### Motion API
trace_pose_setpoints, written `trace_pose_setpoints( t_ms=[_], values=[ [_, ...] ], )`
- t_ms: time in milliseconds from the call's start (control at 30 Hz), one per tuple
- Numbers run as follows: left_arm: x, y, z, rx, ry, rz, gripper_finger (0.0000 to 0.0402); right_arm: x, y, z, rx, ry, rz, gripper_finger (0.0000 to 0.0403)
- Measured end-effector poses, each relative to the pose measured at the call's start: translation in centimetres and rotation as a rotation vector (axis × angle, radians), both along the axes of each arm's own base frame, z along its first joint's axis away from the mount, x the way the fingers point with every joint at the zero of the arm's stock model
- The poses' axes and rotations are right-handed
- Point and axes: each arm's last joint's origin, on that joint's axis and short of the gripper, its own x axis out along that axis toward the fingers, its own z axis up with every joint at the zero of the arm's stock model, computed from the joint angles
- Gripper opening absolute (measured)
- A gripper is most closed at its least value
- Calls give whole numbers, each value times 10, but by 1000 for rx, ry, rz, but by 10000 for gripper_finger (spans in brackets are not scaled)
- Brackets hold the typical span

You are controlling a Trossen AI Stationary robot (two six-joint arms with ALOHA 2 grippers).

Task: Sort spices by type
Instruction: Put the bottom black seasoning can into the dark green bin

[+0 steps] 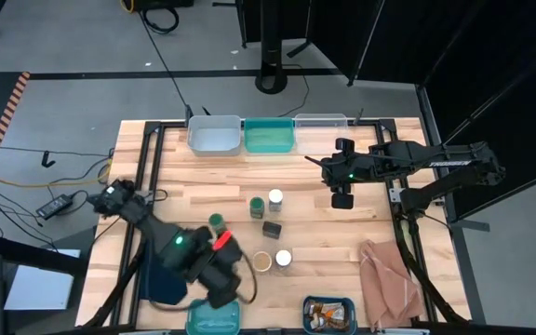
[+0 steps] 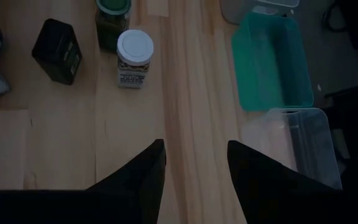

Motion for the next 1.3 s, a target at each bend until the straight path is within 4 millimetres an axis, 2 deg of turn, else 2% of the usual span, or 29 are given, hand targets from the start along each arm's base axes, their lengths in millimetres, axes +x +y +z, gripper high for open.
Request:
trace_pose_setpoints(
  t_ms=[167, 367, 567, 733, 967, 1300],
  values=[
    [-18, -23, 0, 1, -13, 9, 125, 1, 0, 1, 1, -17, 0, 181],
    [-34, -42, 0, -29, -20, 86, 125, 2, 0, 1, 2, -22, -2, 181],
    [-50, -61, 0, -24, -57, 70, 125, 2, 0, 1, 5, -24, -6, 181],
    [-49, -75, -13, -11, -36, 51, 125, 2, 0, 1, 5, -25, -7, 181],
    [-37, -95, -44, -57, 101, 24, 125, 2, 0, 1, 6, -29, -9, 181],
    [-32, -113, -70, -1, 117, -73, 125, 3, 0, 2, 6, -37, -8, 181]
  ],
)
